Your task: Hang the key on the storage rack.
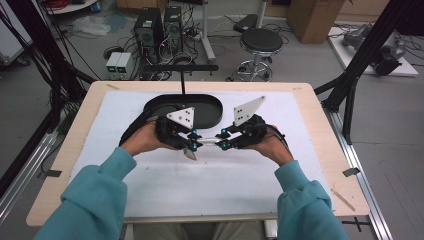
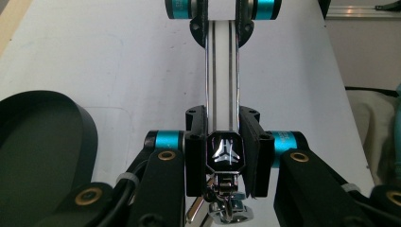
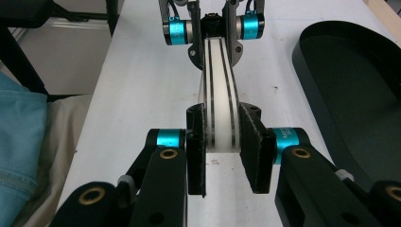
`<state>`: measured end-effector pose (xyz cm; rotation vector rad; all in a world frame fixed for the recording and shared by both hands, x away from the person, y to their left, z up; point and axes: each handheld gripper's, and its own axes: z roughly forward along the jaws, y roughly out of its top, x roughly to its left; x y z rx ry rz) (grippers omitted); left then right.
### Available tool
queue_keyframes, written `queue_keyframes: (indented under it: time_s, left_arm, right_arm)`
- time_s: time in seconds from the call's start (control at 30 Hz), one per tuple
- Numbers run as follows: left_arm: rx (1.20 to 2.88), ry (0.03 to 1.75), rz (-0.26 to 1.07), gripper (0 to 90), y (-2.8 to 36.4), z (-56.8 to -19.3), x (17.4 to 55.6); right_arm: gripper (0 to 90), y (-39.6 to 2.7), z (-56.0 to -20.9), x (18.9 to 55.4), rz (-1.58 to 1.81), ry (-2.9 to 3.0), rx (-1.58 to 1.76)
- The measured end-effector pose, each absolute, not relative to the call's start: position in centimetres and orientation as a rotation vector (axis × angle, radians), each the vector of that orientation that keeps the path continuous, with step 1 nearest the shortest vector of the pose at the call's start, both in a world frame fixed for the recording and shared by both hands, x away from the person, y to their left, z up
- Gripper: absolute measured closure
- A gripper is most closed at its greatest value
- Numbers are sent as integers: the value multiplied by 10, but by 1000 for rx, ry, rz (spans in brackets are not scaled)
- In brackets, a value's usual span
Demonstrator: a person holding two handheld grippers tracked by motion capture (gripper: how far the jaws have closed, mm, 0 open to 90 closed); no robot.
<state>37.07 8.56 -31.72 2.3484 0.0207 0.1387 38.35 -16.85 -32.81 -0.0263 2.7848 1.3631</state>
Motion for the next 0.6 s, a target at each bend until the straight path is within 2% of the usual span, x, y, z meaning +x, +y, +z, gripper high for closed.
queue_keyframes:
  time_s: [0.27,0.3,0.4,0.43,0.5,0.53,0.57,0.6]
  left_arm:
    - [2335,21,153,741,85,-315,369]
    - [2327,27,149,742,86,-316,369]
    - [2303,64,153,742,89,-317,371]
    - [2297,60,158,742,90,-317,372]
    - [2294,67,158,741,92,-317,374]
    - [2290,72,168,741,93,-317,374]
    - [2280,80,172,741,93,-316,375]
    - [2277,78,173,742,94,-315,375]
  right_arm:
    - [736,-171,-327,382,1373,2764,-23]
    - [703,-171,-327,382,1396,2749,-15]
    - [338,-172,-328,381,1446,2696,87]
    - [338,-172,-328,381,1446,2696,87]
    - [105,-173,-329,379,1410,2622,197]
    - [105,-173,-329,379,1410,2622,197]
    - [31,-176,-329,377,1453,2573,220]
    - [5,-178,-330,375,1459,2542,255]
